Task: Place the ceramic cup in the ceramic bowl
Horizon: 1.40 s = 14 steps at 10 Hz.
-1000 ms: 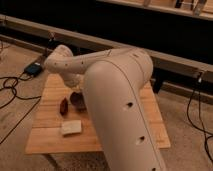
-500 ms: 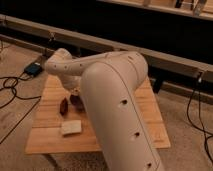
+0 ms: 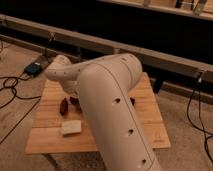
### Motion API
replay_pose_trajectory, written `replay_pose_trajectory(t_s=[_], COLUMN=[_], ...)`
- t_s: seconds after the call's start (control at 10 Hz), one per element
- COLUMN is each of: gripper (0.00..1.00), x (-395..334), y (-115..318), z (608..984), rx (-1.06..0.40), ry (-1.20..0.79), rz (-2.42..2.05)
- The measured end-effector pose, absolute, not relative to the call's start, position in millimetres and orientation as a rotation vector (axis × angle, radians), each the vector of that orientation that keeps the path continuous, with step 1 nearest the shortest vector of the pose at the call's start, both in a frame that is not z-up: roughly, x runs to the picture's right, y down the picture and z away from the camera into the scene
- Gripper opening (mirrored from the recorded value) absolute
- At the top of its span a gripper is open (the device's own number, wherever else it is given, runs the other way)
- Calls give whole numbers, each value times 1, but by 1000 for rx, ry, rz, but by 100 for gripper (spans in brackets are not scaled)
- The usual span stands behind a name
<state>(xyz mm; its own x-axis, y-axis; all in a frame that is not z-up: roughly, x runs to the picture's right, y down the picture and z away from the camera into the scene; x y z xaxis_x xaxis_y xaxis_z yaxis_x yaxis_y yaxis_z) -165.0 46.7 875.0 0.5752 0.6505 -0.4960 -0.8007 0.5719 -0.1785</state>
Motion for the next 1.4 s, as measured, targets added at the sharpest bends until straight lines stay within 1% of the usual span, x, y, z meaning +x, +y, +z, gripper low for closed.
replay_pose_trajectory(t_s=[0.1,0.2,0.3,0.4,0.5,1.0,1.4], gripper=[49,55,68,78,80,80,80], x=[-165,-166,-167,-169,-169,-172,-168], y=[49,50,52,54,55,49,24], z=[878,879,880,881,880,869,848], rx=[-404,-403,-400,-403,-408,-416,-385], ry=[402,400,399,396,394,360,314], rz=[874,872,870,871,872,889,933])
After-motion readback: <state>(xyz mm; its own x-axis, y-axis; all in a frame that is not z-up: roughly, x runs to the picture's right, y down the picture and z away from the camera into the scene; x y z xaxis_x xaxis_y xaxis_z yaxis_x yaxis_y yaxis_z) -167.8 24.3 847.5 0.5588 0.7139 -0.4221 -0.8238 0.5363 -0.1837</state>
